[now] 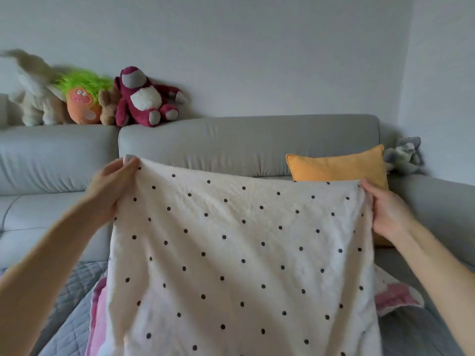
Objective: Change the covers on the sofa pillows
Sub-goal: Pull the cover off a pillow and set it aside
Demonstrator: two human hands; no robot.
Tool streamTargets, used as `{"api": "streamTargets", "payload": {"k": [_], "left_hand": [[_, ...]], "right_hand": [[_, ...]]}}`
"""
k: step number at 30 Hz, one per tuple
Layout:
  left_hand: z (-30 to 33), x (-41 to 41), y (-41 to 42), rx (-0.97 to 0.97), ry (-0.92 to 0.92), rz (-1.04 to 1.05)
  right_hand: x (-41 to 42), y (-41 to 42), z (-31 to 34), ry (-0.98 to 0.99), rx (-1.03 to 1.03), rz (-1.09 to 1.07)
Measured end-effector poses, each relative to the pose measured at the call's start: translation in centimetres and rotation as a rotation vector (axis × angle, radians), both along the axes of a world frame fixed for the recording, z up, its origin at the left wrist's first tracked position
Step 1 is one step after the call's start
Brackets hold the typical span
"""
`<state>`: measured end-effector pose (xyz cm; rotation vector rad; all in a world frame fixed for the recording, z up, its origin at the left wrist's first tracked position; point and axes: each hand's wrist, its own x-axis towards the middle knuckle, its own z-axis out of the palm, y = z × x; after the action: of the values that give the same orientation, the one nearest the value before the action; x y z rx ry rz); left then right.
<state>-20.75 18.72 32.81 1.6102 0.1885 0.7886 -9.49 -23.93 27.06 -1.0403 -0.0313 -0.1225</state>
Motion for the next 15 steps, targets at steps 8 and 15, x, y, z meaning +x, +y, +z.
{"api": "streamTargets", "payload": {"k": [8,15], "left_hand": [[-4.1,10.0,3.6,0.327,0.212,0.300],[-13.6,15.9,5.4,0.325,0.386,0.235]], "right_hand": [[10.2,3.1,-1.6,0.148,-0.196,-0.071],[16.7,5.0,-8.7,0.366,-0.431,-0.118]]}}
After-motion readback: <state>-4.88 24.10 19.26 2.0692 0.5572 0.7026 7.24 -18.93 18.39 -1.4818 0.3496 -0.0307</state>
